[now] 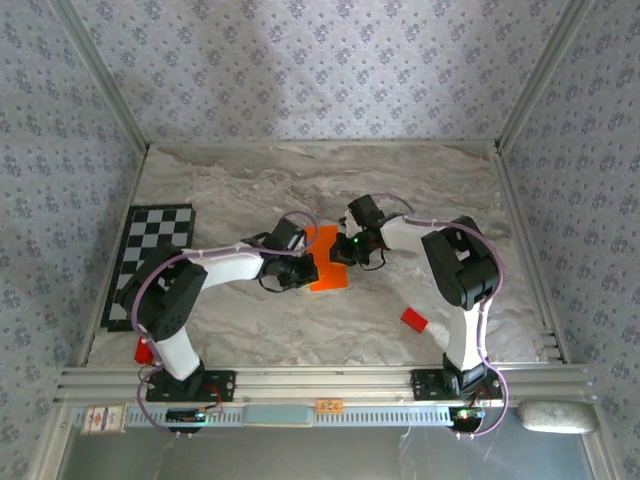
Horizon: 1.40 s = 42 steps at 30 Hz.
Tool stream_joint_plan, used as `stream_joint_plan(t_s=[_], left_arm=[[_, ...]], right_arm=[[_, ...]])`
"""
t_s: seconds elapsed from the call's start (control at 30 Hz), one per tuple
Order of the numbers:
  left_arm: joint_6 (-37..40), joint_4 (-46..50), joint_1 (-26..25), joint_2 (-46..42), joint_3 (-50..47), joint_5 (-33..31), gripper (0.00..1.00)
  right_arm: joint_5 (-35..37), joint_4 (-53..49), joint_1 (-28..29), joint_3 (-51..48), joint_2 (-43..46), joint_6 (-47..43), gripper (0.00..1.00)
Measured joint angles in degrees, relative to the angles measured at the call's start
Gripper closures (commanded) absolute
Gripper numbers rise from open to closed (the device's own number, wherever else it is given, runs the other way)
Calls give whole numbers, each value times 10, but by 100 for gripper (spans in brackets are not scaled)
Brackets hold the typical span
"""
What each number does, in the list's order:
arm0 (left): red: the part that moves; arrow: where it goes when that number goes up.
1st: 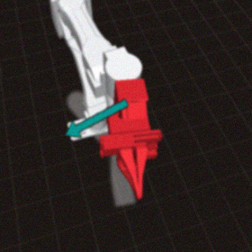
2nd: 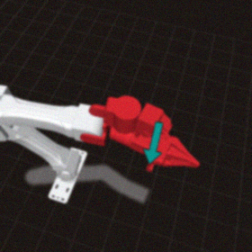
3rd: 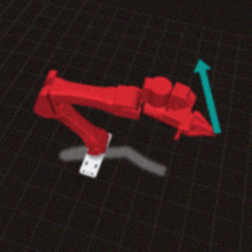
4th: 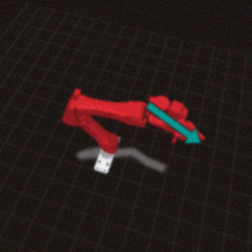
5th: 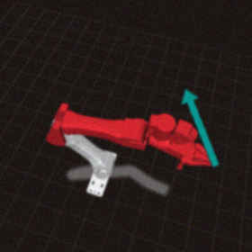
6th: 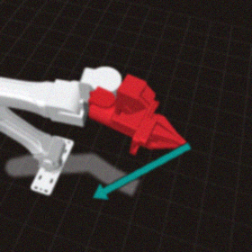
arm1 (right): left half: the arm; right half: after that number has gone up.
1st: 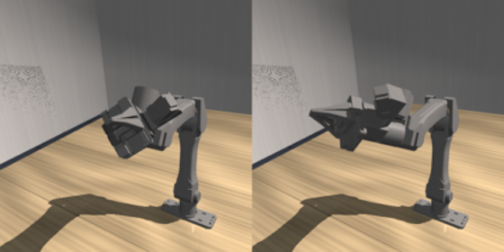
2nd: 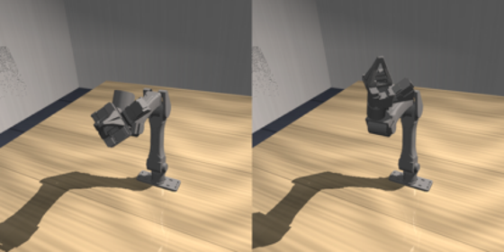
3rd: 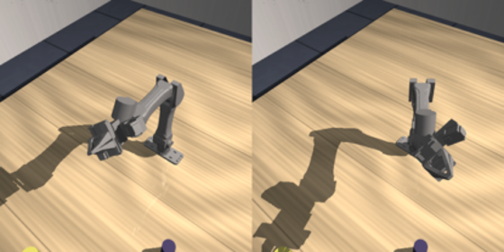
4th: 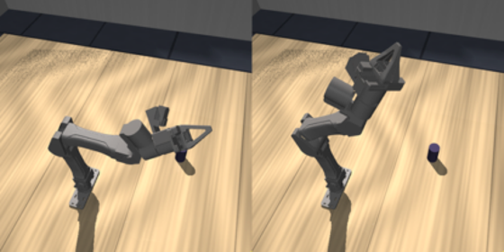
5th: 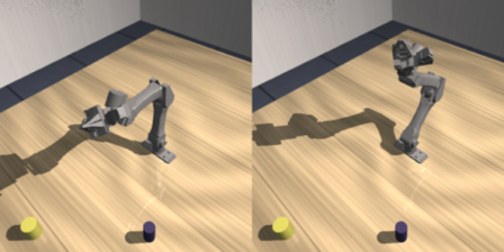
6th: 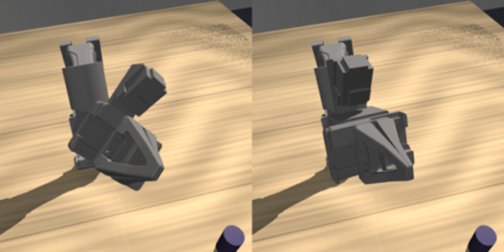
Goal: Fold a paper plane with a square sheet of paper (pick it up from the middle)
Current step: Fold the triangle a second time at the center of the table.
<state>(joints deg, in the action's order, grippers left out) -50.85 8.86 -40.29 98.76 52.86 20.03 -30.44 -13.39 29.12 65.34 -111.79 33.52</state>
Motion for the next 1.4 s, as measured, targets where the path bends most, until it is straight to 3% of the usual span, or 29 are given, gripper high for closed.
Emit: stream_joint_plan(t_s=[0.5,0.7,0.9,1.0,1.1,1.27,1.4], left_arm=[[5,-26,0,67,36,21,95],[10,-57,0,39,-10,22,96],[39,19,0,-15,-40,20,93],[50,47,2,-37,-39,16,77],[43,49,6,-55,-33,11,69],[20,11,13,-59,-8,-9,67],[1,-17,13,-53,6,-17,72]], right_arm=[[3,-17,0,11,-5,-2,100],[-2,-31,-1,17,-9,-2,100],[-7,-31,-1,17,-10,-4,99],[-18,-27,-3,17,-10,-1,94],[-29,-23,-4,17,-3,14,87],[-24,-11,-5,12,66,49,74],[-4,11,-15,-21,128,82,67]])
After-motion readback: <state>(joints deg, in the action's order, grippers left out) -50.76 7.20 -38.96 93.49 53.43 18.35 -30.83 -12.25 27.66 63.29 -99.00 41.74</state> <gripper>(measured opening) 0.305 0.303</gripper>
